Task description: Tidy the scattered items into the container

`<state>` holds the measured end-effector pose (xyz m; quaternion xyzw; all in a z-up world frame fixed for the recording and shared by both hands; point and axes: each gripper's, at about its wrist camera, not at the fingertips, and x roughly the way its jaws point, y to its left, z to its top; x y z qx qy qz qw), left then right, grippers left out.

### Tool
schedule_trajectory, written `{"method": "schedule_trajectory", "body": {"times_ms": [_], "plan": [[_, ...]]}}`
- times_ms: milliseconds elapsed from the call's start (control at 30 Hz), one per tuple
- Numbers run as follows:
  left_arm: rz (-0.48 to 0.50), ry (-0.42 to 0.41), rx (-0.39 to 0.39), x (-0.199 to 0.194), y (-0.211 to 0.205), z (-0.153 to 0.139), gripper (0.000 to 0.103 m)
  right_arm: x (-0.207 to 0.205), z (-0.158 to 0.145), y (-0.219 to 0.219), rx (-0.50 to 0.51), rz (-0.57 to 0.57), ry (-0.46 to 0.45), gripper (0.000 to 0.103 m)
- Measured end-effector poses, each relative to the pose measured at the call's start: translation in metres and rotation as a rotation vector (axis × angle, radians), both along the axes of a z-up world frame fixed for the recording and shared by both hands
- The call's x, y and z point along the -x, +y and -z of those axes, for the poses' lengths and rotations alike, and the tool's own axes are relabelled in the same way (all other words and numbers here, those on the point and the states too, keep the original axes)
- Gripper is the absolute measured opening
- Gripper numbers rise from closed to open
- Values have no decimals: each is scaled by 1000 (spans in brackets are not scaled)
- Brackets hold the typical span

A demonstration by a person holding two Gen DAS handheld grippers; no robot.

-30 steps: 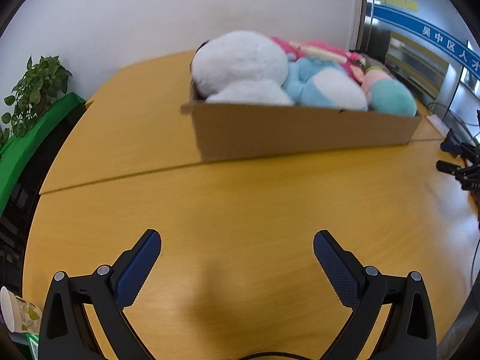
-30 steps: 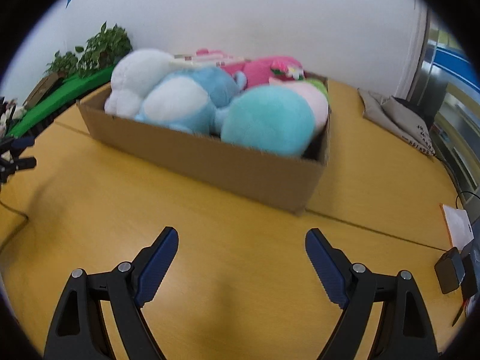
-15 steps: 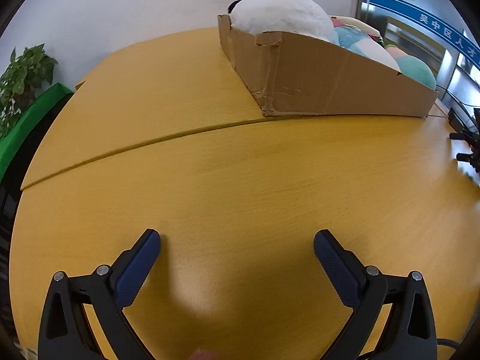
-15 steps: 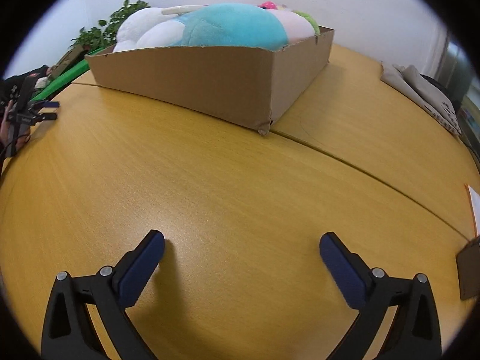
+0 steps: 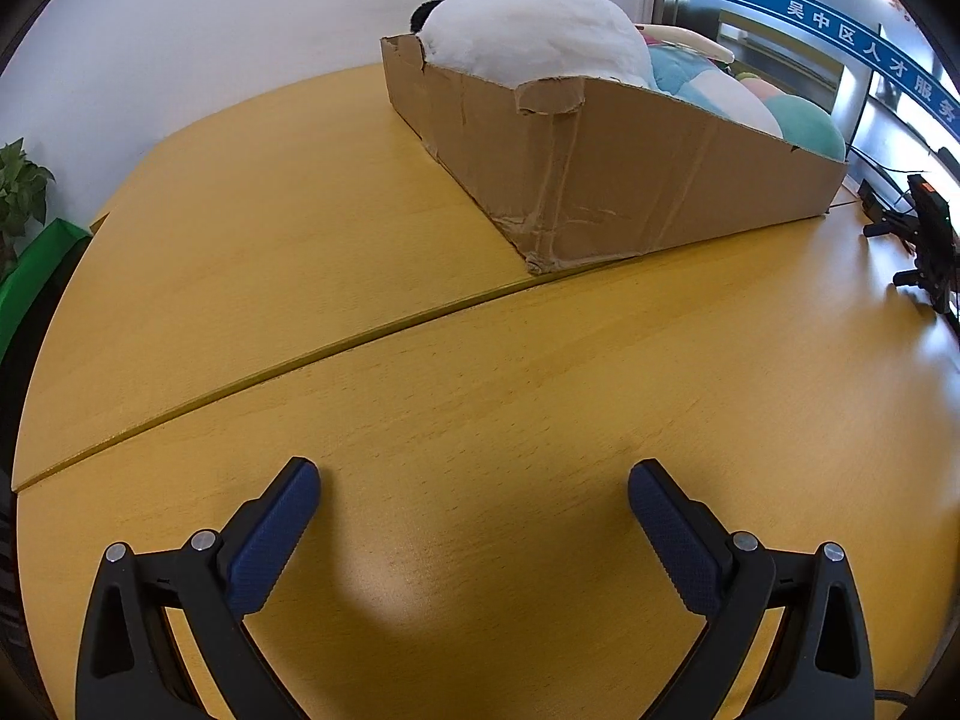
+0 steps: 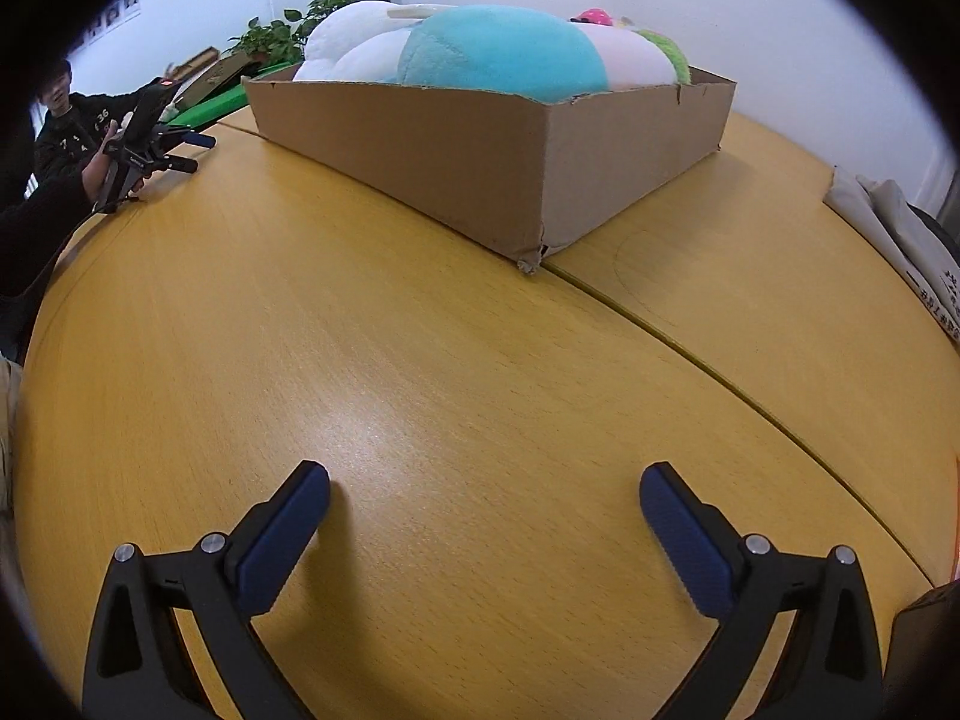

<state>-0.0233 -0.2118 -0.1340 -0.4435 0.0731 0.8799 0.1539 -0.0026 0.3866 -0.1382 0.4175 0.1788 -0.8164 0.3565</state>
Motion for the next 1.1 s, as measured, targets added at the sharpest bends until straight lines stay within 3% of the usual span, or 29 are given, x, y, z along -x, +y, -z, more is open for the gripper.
{"method": "schedule_trajectory", "body": {"times_ms": [367,500,1100], "plan": [[11,-4,1,-4,-7,-8,103,0,-2,3,-4,-9,5,103],[10,-9,3,16,-6,-12,103,1,-2,4,-4,-10,4,103],[8,-9,6,23,-3,-11,103,2,-2,4,-8,-10,4,103]]}}
